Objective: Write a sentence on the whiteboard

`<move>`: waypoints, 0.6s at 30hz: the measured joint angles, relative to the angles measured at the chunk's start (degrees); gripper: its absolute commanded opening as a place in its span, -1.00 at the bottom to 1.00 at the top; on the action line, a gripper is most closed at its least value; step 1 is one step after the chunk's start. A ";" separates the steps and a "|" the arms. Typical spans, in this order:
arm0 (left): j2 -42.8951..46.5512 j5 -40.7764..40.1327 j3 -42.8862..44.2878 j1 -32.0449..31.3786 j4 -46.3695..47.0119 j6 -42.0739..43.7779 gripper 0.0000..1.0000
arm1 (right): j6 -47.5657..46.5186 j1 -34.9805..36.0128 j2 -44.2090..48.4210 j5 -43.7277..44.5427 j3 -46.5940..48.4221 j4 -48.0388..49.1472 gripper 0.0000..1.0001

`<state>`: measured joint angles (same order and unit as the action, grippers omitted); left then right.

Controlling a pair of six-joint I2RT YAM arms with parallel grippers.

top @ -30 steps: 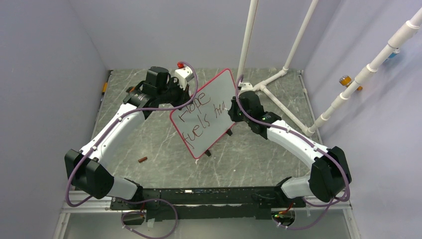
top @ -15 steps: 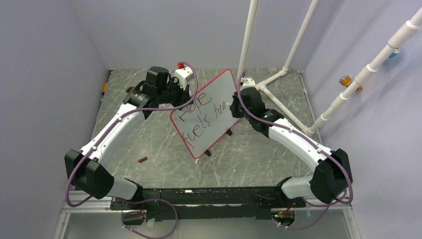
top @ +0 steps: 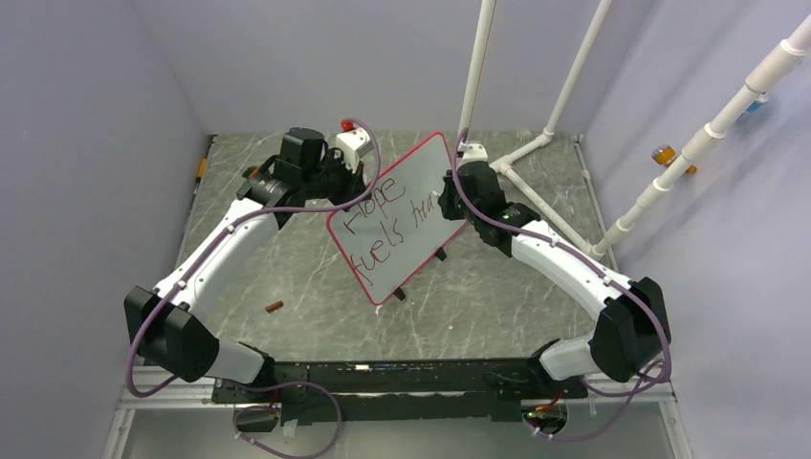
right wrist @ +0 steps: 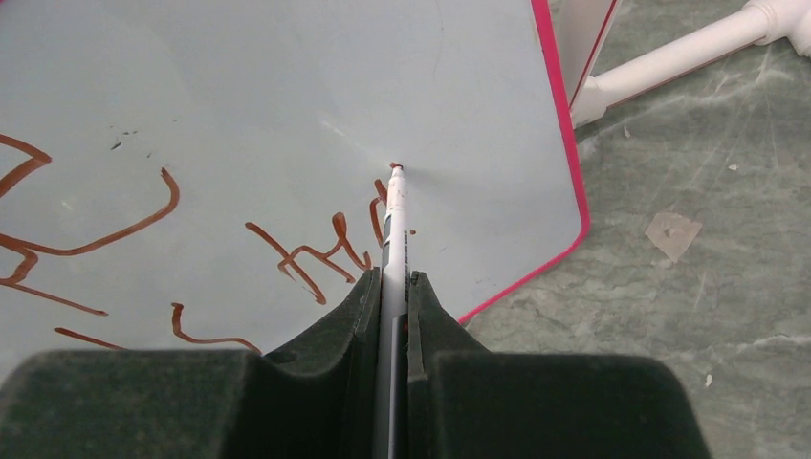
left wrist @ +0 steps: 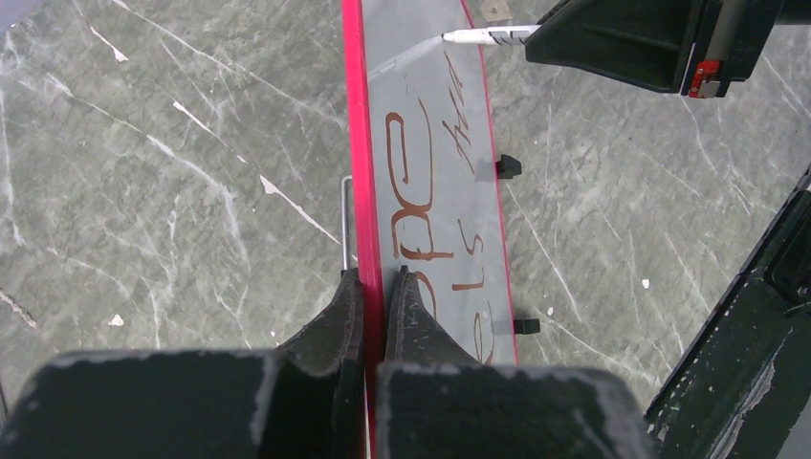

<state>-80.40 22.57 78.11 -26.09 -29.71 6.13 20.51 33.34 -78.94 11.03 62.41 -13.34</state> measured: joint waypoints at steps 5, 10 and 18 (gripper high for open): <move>0.00 -0.15 0.00 0.02 -0.09 0.00 -1.00 | 0.04 -0.33 -0.57 -0.02 -0.07 0.09 -1.00; 0.00 -0.15 0.00 0.00 -0.09 0.00 -1.00 | 0.07 -0.52 -0.57 0.00 -1.33 0.59 -1.00; 0.00 -0.15 0.00 0.00 -0.09 0.00 -1.00 | 0.39 -0.66 -0.33 -0.48 -6.47 0.00 -1.00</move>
<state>-80.40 22.41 78.11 -26.09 -29.80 6.13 20.91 32.69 -79.26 10.55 55.94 -13.34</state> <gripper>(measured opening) 0.047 0.123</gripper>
